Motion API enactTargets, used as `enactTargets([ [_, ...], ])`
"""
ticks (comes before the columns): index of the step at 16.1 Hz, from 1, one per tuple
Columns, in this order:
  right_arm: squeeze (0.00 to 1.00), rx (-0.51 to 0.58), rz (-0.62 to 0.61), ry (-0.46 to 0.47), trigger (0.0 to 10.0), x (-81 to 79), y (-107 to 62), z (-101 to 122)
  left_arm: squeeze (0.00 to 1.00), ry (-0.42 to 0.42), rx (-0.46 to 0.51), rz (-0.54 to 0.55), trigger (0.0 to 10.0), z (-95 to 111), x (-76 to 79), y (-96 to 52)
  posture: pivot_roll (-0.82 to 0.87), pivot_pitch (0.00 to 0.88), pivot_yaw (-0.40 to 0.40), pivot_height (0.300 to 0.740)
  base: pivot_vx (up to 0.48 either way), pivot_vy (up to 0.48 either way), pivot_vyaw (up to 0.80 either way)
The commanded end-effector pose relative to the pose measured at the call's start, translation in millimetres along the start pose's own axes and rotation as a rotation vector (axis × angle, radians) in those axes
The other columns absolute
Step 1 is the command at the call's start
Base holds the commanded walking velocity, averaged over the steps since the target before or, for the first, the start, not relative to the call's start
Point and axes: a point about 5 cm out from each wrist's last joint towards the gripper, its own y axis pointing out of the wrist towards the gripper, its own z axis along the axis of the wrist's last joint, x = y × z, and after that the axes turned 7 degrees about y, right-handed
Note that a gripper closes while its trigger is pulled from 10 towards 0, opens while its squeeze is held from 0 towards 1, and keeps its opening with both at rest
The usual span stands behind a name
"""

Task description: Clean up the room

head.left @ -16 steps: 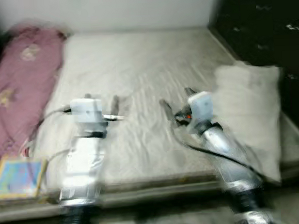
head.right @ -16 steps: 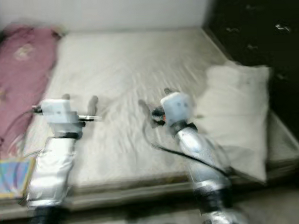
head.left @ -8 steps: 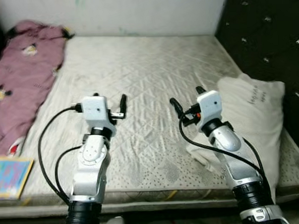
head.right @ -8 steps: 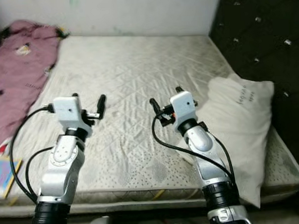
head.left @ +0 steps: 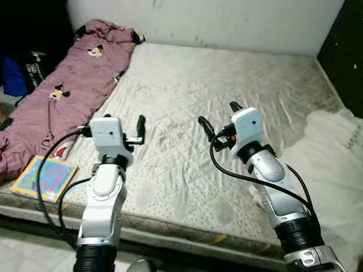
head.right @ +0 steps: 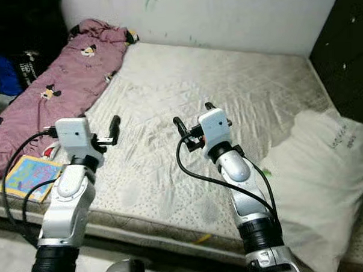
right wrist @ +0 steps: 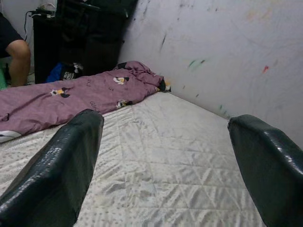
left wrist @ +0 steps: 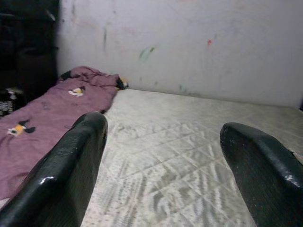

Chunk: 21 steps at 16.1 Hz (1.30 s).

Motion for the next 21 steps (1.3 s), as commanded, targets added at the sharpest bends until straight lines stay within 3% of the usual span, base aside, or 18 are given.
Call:
enactTargets([
  [1,0.00,-0.002,-0.011,0.008,10.0,0.7,0.1,-0.9,0.00,-0.005,0.004,-0.021,10.0,2.4,3.7,1.0,0.02,0.000,-0.028,0.740,0.000,-0.274,0.00],
  [19,0.00,-0.008,-0.040,0.013,10.0,5.5,3.0,-2.2,0.00,-0.031,0.004,-0.029,10.0,1.2,6.9,3.0,0.01,0.000,-0.038,0.740,0.000,-0.382,0.00],
  [21,0.00,-0.008,-0.040,0.012,10.0,5.6,3.1,-2.2,0.00,-0.050,0.004,-0.023,10.0,0.5,6.7,2.7,0.01,0.000,-0.038,0.740,0.000,0.000,0.00],
])
